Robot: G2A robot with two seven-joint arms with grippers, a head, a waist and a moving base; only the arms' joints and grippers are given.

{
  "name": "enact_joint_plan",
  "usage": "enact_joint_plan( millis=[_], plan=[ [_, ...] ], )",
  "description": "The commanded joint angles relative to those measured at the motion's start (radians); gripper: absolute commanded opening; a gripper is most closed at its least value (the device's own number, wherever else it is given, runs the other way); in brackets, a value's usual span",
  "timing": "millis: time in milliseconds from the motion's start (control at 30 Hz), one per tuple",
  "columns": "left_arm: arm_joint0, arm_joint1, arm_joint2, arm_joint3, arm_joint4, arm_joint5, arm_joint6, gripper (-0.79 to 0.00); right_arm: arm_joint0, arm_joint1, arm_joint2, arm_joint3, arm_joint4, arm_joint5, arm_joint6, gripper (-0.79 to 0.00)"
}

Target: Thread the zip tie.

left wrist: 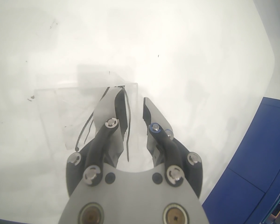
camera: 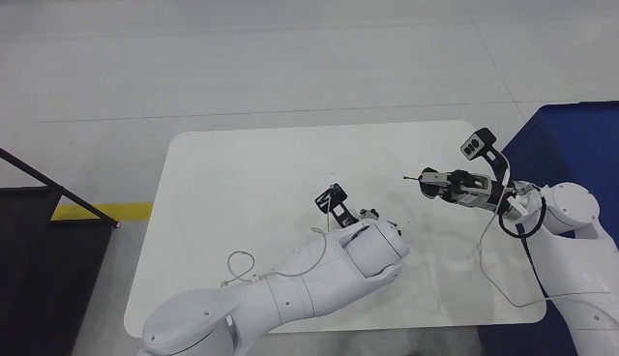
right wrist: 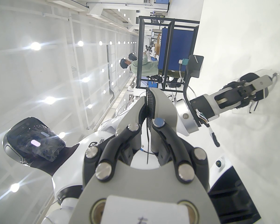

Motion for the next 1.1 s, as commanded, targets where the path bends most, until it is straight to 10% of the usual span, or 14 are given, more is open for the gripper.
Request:
enact_joint_plan(
  millis=[0,33,67,333,700,1067],
  plan=[
    [0.000,0.003,0.003,-0.007,-0.016,0.000,0.015,-0.594,0.000,0.000,0.000,0.000,0.000,0.000,0.000,-0.785],
    [-0.001,0.005,0.005,-0.011,-0.024,0.000,0.022,-0.779,0.000,0.000,0.000,0.000,0.000,0.000,0.000,-0.785],
    [-0.002,0.007,0.007,-0.016,-0.031,0.000,0.029,-0.785,0.000,0.000,0.000,0.000,0.000,0.000,0.000,-0.785],
    [-0.008,0.024,0.020,-0.044,-0.050,0.000,0.044,-0.785,0.000,0.000,0.000,0.000,0.000,0.000,0.000,-0.785],
    [-0.008,0.024,0.029,-0.003,-0.046,0.000,0.044,-0.591,0.000,0.000,0.000,0.000,0.000,0.000,0.000,-0.785],
    [-0.001,-0.016,0.029,0.050,-0.047,0.000,0.044,-0.628,0.000,0.000,0.000,0.000,0.000,0.000,0.000,-0.785]
  ],
)
